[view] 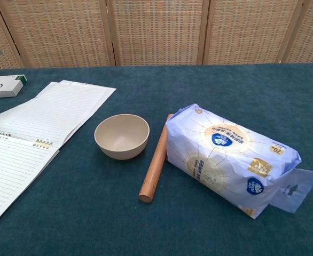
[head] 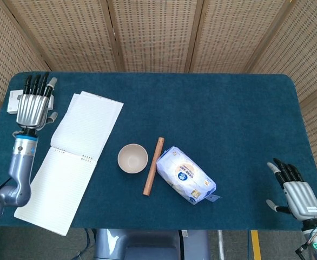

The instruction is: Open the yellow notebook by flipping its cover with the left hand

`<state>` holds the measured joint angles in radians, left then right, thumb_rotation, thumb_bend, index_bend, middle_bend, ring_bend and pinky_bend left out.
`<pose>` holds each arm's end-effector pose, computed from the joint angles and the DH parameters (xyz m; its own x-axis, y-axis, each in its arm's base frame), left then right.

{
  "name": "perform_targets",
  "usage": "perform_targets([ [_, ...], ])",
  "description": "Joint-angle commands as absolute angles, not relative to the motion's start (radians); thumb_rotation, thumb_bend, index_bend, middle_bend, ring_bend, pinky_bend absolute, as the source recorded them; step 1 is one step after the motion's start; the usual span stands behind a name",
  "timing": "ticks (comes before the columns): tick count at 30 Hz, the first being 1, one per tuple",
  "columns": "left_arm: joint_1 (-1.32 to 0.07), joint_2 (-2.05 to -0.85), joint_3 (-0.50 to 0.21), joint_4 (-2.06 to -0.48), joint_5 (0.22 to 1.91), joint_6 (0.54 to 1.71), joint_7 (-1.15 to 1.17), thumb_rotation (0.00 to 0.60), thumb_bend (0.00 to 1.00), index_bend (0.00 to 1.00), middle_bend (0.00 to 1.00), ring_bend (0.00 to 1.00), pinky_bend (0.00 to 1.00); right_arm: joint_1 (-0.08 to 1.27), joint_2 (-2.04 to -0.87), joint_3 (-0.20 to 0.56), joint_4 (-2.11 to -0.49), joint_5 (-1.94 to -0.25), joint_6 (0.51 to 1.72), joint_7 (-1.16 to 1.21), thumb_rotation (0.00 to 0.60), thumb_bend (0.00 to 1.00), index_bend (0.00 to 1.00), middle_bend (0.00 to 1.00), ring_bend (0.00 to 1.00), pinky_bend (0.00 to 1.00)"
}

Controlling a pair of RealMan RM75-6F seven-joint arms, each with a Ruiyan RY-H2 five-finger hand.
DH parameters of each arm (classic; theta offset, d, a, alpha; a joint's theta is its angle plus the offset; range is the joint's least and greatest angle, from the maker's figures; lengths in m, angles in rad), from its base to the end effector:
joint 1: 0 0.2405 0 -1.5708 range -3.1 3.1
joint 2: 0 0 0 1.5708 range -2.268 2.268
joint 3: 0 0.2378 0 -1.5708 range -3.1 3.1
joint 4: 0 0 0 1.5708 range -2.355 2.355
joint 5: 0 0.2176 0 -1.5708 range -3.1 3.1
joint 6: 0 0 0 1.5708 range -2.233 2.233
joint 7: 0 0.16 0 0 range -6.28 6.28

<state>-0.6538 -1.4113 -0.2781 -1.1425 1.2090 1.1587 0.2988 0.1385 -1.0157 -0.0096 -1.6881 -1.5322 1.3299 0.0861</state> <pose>-0.2194 0.4154 0.1187 0.6372 -0.1838 0.7484 0.7494 -0.0788 -0.6574 -0.2926 -0.1951 0.1355 0.3533 -0.1964 0.9146 -0.9355 -0.0690 0.3466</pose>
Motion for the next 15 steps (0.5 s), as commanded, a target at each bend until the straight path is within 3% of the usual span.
perform_targets([
  [1,-0.530,-1.287,-0.176,-1.346,1.245,1.197,0.277,0.600,0.20,0.00,0.00,0.00,0.00,0.138,-1.016,-0.010,-1.688,-1.531,1.329,0.084,0.600,0.23,0.02,0.00,0.00,0.03],
  [7,-0.396,-1.219,-0.059,-1.522,1.282,1.251,0.219,0.600,0.20,0.00,0.00,0.00,0.00,0.137,-1.017,-0.008,-1.692,-1.526,1.331,0.074,0.600,0.23,0.02,0.00,0.00,0.03],
  [15,-0.272,-1.299,0.038,-1.481,1.340,1.348,0.214,0.600,0.20,0.00,0.00,0.00,0.00,0.136,-1.019,-0.006,-1.694,-1.519,1.331,0.069,0.600,0.23,0.02,0.00,0.00,0.03],
])
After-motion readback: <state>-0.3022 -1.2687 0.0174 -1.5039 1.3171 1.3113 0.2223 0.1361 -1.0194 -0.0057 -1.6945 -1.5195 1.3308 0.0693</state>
